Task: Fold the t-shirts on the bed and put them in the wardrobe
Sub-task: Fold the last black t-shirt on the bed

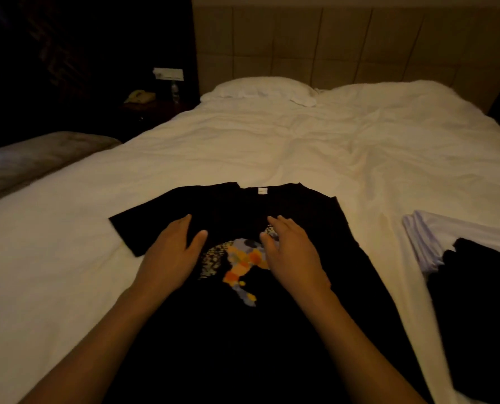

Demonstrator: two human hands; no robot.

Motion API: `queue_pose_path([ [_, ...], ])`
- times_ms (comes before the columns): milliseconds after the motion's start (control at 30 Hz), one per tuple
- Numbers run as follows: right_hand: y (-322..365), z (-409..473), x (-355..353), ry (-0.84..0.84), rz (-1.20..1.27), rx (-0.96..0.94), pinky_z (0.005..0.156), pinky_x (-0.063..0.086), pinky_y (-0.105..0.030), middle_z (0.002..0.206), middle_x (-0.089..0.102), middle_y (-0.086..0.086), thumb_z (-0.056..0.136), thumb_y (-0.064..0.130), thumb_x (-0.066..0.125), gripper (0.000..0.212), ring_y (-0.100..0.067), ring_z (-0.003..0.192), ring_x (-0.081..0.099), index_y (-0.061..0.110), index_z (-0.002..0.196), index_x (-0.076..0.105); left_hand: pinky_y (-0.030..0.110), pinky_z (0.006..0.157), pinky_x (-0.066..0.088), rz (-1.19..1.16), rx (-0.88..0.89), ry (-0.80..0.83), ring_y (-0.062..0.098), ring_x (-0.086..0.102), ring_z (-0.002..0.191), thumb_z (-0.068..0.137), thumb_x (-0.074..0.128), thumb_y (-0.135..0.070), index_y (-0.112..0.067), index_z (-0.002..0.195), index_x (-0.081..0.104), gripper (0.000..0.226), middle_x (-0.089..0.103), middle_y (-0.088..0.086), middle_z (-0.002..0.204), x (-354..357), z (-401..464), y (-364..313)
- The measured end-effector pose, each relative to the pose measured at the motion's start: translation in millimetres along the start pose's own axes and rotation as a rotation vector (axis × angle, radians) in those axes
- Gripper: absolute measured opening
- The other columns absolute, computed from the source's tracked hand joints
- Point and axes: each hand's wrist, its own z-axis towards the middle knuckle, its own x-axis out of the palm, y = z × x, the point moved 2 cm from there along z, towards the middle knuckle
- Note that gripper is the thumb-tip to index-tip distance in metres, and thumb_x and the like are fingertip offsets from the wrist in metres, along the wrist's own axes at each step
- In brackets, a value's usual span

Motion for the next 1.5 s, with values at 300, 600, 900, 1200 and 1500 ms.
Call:
queue_pose_path([
  [300, 92.0, 39.9, 98.1, 0.171, 0.072, -0.112, 0.116, 0.031, -0.035, 0.152, 0.041, -0.004, 0.103, 0.039, 0.043, 0.051, -0.020, 0.142, 0.033, 0.016, 0.149, 0.039, 0.039, 0.082, 0.045, -0.429, -0.535, -0.114, 0.040, 0.058, 0.111, 0.098, 0.053, -0.044, 0.008, 0.130, 0.047, 0.062, 0.056, 0.028, 0.128, -33.6, 15.3, 127.0],
  [600, 152.1, 134.0, 173.4, 0.194, 0.006, -0.285, 0.111, 0.034, -0.034, 0.149, 0.046, -0.008, 0.102, 0.030, 0.047, 0.047, -0.023, 0.138, 0.039, 0.014, 0.147, 0.043, 0.039, 0.077, 0.060, -1.270, -0.742, -0.134, 0.031, 0.071, 0.090, 0.095, 0.063, -0.014, 0.006, 0.112, 0.062, 0.026, 0.070, 0.022, 0.103, -16.2, 45.2, 149.6],
  [900, 168.6, 203.5, 209.0, 0.454, -0.245, -0.463, 0.104, 0.040, -0.040, 0.136, 0.057, -0.006, 0.100, 0.039, 0.050, 0.041, -0.026, 0.125, 0.050, 0.022, 0.138, 0.053, 0.030, 0.064, 0.061, -1.257, -0.741, -0.007, 0.025, 0.074, 0.082, 0.091, 0.069, -0.014, 0.004, 0.110, 0.064, 0.026, 0.073, 0.018, 0.099, -17.7, 45.2, 154.3],
  [1200, 188.5, 220.9, 215.3, 0.487, -0.030, -0.614, 0.085, 0.046, -0.037, 0.094, 0.058, 0.011, 0.100, 0.029, 0.054, 0.007, -0.013, 0.088, 0.055, 0.026, 0.098, 0.059, 0.035, 0.065, 0.062, -1.203, -0.733, -0.032, 0.027, 0.073, 0.068, 0.093, 0.064, -0.007, -0.003, 0.091, 0.063, 0.005, 0.072, 0.020, 0.089, -21.2, 49.3, 148.3],
  [1500, 209.7, 237.5, 231.2, 0.359, 0.003, -0.501, 0.087, 0.040, -0.036, 0.112, 0.063, -0.002, 0.102, 0.030, 0.048, 0.014, -0.023, 0.104, 0.057, 0.020, 0.107, 0.055, 0.031, 0.067, 0.062, -1.230, -0.722, -0.551, 0.024, 0.071, 0.084, 0.091, 0.053, 0.002, -0.007, 0.090, 0.069, 0.018, 0.069, 0.010, 0.088, -30.8, 55.2, 160.9],
])
